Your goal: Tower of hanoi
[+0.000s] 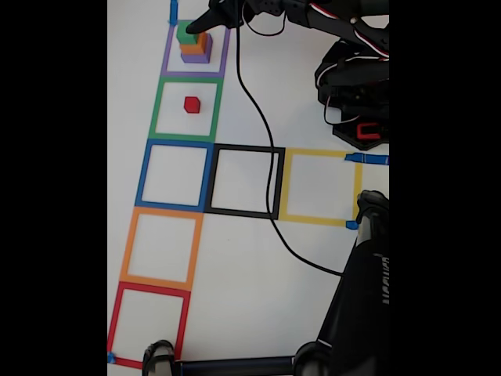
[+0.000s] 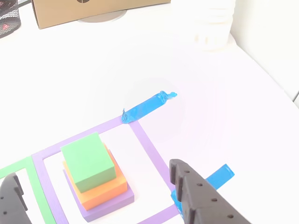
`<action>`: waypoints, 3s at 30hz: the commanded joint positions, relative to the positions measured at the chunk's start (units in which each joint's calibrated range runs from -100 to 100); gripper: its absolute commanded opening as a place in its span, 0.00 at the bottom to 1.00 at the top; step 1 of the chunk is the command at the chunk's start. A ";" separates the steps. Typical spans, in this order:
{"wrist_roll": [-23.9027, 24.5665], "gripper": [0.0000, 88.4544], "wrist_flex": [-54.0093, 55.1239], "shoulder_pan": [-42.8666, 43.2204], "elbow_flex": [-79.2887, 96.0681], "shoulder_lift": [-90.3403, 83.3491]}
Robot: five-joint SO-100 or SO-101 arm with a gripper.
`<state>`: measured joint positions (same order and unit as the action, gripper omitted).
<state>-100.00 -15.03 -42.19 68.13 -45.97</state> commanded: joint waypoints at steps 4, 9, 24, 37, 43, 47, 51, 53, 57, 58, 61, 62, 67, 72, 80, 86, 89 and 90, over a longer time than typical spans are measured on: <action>0.00 0.51 18.76 -0.76 4.33 6.69; 0.00 0.51 26.61 -0.57 5.33 12.26; 0.00 0.49 49.69 2.21 4.78 33.17; 0.00 0.46 56.49 5.47 2.05 41.73; 0.00 0.46 57.95 6.52 1.69 43.59; 0.00 0.45 58.68 7.10 0.78 45.12; 0.00 0.45 59.33 7.67 0.42 46.09; 0.00 0.44 59.49 7.96 0.42 46.33; 0.00 0.44 59.49 8.06 0.42 46.66; 0.00 0.43 59.49 8.06 0.51 46.82; 0.00 0.42 59.57 8.06 0.51 47.14; 0.00 0.41 59.57 8.06 0.51 47.22; 0.00 0.37 59.73 8.54 0.51 47.62; 0.00 0.34 59.89 9.01 0.51 47.95; 0.00 0.26 59.89 9.78 0.69 47.95; 0.00 0.19 59.89 9.97 0.60 47.95; 0.00 0.16 59.89 9.97 0.78 47.95; 0.00 0.16 59.89 9.97 0.87 47.95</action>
<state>-99.64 43.57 -32.71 70.52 2.07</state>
